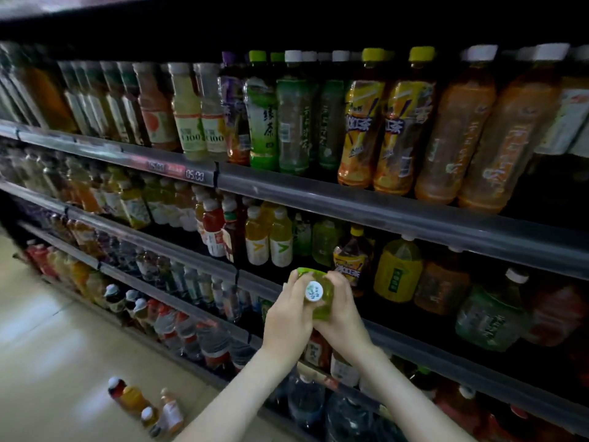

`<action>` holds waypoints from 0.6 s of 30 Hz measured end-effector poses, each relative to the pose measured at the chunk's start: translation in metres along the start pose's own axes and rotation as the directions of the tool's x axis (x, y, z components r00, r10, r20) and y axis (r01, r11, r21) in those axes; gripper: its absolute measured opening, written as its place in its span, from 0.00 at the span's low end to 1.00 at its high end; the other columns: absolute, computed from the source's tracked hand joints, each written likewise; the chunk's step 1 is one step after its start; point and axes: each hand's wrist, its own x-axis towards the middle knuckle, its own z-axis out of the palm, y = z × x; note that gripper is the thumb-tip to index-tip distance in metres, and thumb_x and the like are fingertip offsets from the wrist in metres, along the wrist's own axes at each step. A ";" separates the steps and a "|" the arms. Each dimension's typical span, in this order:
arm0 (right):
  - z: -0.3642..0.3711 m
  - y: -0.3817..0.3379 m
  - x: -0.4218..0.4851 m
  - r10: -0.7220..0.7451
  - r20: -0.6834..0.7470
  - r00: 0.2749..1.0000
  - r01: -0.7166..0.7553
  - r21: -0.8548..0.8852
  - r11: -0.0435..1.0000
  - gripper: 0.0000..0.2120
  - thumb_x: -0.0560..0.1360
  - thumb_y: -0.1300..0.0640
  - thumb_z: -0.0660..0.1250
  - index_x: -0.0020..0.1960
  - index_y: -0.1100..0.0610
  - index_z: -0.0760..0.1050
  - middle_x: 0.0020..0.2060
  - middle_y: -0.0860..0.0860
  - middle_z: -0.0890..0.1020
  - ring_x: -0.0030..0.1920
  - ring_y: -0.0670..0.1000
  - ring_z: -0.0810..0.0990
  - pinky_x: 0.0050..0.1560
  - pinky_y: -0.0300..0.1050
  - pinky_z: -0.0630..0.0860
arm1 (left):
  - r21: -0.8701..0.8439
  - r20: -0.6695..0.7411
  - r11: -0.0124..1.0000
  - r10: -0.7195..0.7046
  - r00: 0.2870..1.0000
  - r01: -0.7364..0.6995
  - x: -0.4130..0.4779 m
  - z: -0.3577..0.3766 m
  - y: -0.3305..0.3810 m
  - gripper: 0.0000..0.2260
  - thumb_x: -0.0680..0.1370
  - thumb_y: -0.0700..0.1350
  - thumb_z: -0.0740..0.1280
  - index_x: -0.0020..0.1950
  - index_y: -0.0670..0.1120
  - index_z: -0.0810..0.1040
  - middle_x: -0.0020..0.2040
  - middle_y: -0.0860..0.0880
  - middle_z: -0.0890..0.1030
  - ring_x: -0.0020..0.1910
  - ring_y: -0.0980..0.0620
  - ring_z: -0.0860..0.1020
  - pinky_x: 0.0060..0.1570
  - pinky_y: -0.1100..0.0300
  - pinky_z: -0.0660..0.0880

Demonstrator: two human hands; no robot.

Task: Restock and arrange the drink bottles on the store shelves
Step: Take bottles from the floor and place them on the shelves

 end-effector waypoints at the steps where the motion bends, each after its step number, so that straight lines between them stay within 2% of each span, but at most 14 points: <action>1: 0.008 0.003 0.009 0.026 -0.011 1.000 -0.026 -0.006 1.000 0.36 0.68 0.60 0.76 0.66 0.49 0.57 0.63 0.50 0.63 0.65 0.37 0.61 0.64 0.23 0.56 | -0.008 0.026 1.000 0.010 1.000 -0.009 0.012 0.000 -0.010 0.25 0.75 0.52 0.52 0.67 0.44 0.73 0.69 0.45 0.74 0.72 0.50 0.66 0.63 0.52 0.73; 4: 0.029 0.008 0.033 0.168 -0.031 0.985 -0.168 -0.015 0.986 0.37 0.70 0.58 0.75 0.72 0.56 0.57 0.67 0.49 0.59 0.71 0.45 0.56 0.67 0.24 0.51 | -0.046 0.098 0.999 0.030 0.995 -0.026 0.050 -0.006 -0.031 0.21 0.77 0.50 0.59 0.68 0.43 0.73 0.69 0.46 0.73 0.71 0.49 0.68 0.60 0.60 0.68; 6: 0.035 0.013 0.048 0.252 0.004 0.968 -0.250 -0.113 0.962 0.39 0.72 0.56 0.73 0.75 0.58 0.55 0.71 0.51 0.58 0.72 0.44 0.53 0.72 0.31 0.51 | -0.051 0.144 0.998 0.048 0.988 -0.041 0.074 -0.004 -0.045 0.18 0.78 0.43 0.63 0.68 0.43 0.72 0.66 0.46 0.75 0.66 0.46 0.73 0.57 0.61 0.69; 8: 0.034 0.020 0.055 0.340 0.044 0.939 -0.319 -0.249 0.914 0.42 0.74 0.51 0.72 0.77 0.53 0.49 0.76 0.51 0.51 0.75 0.46 0.47 0.73 0.40 0.50 | -0.059 0.196 0.998 0.042 0.980 -0.031 0.094 -0.001 -0.057 0.16 0.79 0.40 0.62 0.67 0.45 0.71 0.60 0.48 0.79 0.59 0.47 0.77 0.54 0.57 0.73; 10: 0.027 0.028 0.058 0.438 0.028 0.898 -0.390 -0.408 0.826 0.43 0.74 0.47 0.69 0.78 0.48 0.45 0.77 0.51 0.45 0.76 0.52 0.41 0.75 0.48 0.48 | -0.069 0.186 0.997 0.047 0.981 -0.035 0.115 0.006 -0.065 0.14 0.79 0.41 0.62 0.65 0.47 0.71 0.53 0.50 0.82 0.53 0.48 0.79 0.48 0.56 0.74; 13: 0.014 0.037 0.057 0.546 -0.059 0.836 -0.475 -0.575 0.666 0.41 0.78 0.50 0.64 0.77 0.43 0.38 0.77 0.54 0.38 0.76 0.58 0.37 0.76 0.54 0.50 | -0.050 0.196 0.998 0.053 0.979 -0.044 0.147 0.023 -0.070 0.11 0.80 0.43 0.62 0.63 0.45 0.71 0.49 0.48 0.83 0.48 0.46 0.80 0.40 0.58 0.71; 15: 0.008 0.041 0.060 0.579 -0.103 0.809 -0.526 -0.568 0.633 0.41 0.79 0.54 0.63 0.75 0.39 0.35 0.76 0.52 0.33 0.76 0.59 0.35 0.75 0.56 0.56 | -0.051 0.210 0.999 0.010 0.978 0.000 0.160 0.031 -0.073 0.13 0.80 0.44 0.63 0.64 0.44 0.70 0.48 0.45 0.82 0.46 0.43 0.81 0.39 0.56 0.72; 18: 0.006 0.048 0.074 0.575 -0.094 0.813 -0.529 -0.532 0.662 0.43 0.79 0.59 0.62 0.73 0.33 0.34 0.71 0.44 0.24 0.75 0.56 0.30 0.73 0.54 0.62 | -0.109 0.219 0.994 0.019 0.976 0.005 0.169 0.043 -0.081 0.13 0.79 0.44 0.65 0.62 0.43 0.72 0.46 0.43 0.82 0.43 0.41 0.81 0.35 0.58 0.68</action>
